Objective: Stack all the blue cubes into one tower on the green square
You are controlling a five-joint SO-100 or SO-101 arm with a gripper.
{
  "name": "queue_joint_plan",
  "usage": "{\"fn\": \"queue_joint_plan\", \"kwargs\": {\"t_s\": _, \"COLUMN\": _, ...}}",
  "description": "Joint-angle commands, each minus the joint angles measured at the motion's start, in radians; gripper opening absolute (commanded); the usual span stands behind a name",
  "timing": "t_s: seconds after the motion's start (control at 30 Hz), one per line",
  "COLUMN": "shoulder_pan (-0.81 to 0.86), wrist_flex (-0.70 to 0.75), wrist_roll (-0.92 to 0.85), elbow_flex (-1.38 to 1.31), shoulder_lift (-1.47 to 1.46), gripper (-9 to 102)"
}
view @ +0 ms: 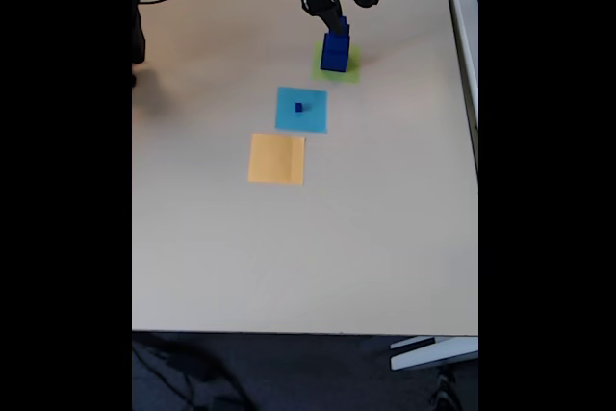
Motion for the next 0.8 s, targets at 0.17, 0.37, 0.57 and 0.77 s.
{"fn": "queue_joint_plan", "kwargs": {"t_s": 0.17, "shoulder_pan": 0.0, "wrist_flex": -0.023, "wrist_roll": -0.003, "elbow_flex": -0.054, "shoulder_lift": 0.023, "gripper": 18}}
{"fn": "queue_joint_plan", "kwargs": {"t_s": 0.37, "shoulder_pan": 0.0, "wrist_flex": -0.023, "wrist_roll": -0.008, "elbow_flex": -0.057, "shoulder_lift": 0.023, "gripper": 20}}
{"fn": "queue_joint_plan", "kwargs": {"t_s": 0.57, "shoulder_pan": 0.0, "wrist_flex": -0.023, "wrist_roll": -0.012, "elbow_flex": -0.061, "shoulder_lift": 0.026, "gripper": 22}}
{"fn": "queue_joint_plan", "kwargs": {"t_s": 0.77, "shoulder_pan": 0.002, "wrist_flex": -0.031, "wrist_roll": -0.021, "elbow_flex": -0.063, "shoulder_lift": 0.035, "gripper": 22}}
